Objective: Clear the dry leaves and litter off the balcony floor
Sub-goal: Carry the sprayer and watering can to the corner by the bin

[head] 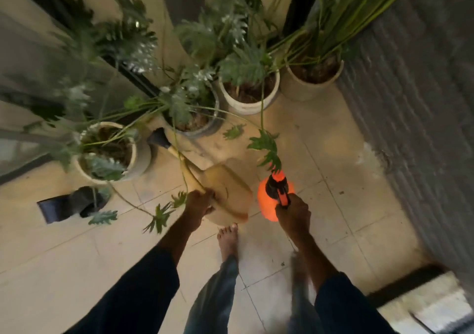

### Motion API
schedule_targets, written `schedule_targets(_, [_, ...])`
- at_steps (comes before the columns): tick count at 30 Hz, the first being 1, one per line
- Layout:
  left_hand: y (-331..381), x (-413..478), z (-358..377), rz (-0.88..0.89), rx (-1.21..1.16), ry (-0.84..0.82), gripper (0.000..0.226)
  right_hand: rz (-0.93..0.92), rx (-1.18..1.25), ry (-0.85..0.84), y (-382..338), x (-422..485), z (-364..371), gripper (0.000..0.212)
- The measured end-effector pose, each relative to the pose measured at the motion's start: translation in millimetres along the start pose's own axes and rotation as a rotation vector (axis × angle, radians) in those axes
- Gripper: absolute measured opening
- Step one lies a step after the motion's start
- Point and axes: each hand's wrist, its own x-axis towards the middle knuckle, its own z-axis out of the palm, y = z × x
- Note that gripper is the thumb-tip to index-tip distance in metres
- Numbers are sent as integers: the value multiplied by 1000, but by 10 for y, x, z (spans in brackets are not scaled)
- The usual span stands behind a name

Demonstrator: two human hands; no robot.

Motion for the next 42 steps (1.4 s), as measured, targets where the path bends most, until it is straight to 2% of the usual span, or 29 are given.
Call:
schedule_targets(4, [-138, -1004, -398, -14, 88, -32, 17, -35, -72, -81, -312, -606, -241, 22])
schedule_targets(8, [-412, -1774, -775, 16, 265, 36, 24, -70, -105, -180, -625, -1229, -447, 18])
schedule_targets(11, [-476, -2298, -1009, -10, 296, 102, 21, -143, -117, -243, -847, -1673, -619, 9])
schedule_targets(14, [-553, -2722, -1288, -23, 307, 139, 25, -196, -144, -293, -1089, -2109, -796, 12])
schedule_targets(19, [-712, -3449, -1706, 15, 194, 221, 33, -357, -308, -371, -1381, -2711, -962, 29])
schedule_targets(25, [-1254, -4189, -2100, 27, -92, 368, 35, -557, -471, -431, -1659, -3514, -863, 25])
schedule_targets(29, [-1528, -4547, -2381, 35, -291, 490, 25, -689, -565, -451, -1802, -3963, -628, 24])
schedule_targets(35, [-2168, -4953, -2941, 3, -547, 645, 15, -895, -709, -505, -1983, -4766, 56, 15])
schedule_targets(42, [-3016, -5086, -3765, -48, -768, 713, 18, -1051, -825, -569, -2082, -5830, 1159, 14])
